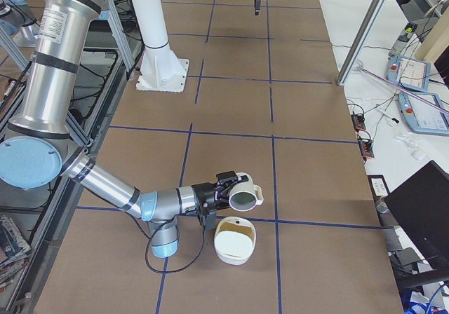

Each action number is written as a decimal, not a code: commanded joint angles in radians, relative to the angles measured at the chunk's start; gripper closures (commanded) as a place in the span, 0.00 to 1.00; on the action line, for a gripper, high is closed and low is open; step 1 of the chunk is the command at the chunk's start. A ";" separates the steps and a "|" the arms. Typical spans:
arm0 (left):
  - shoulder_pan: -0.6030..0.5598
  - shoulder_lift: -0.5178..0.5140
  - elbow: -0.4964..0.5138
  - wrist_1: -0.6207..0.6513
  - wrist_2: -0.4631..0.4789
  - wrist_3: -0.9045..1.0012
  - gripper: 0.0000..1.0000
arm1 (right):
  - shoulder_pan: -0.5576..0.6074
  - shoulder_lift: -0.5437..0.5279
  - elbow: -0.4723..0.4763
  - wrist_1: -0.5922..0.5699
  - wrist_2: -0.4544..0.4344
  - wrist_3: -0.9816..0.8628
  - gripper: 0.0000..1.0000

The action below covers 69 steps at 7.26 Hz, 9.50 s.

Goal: Left arm hands cup to right arm to dump lemon

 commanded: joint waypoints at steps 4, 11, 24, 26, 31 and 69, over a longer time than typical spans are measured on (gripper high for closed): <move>0.000 -0.002 0.000 0.002 0.000 0.000 0.00 | 0.049 0.022 -0.001 0.065 -0.106 0.498 0.83; 0.000 -0.009 -0.017 0.011 -0.002 -0.003 0.00 | 0.049 0.022 -0.001 0.156 -0.258 0.845 0.81; 0.003 -0.008 -0.006 0.013 -0.006 -0.003 0.00 | 0.049 0.015 0.012 0.148 0.000 0.029 0.77; 0.005 -0.008 -0.003 0.013 -0.006 -0.003 0.00 | 0.052 0.007 0.025 0.086 0.130 -0.250 0.77; 0.006 -0.008 -0.002 0.013 -0.008 -0.003 0.00 | 0.118 0.019 0.108 -0.181 0.351 -0.985 0.83; 0.235 -0.525 0.201 0.054 -0.057 -0.546 1.00 | -0.864 0.903 0.421 -1.513 -0.655 -1.396 0.32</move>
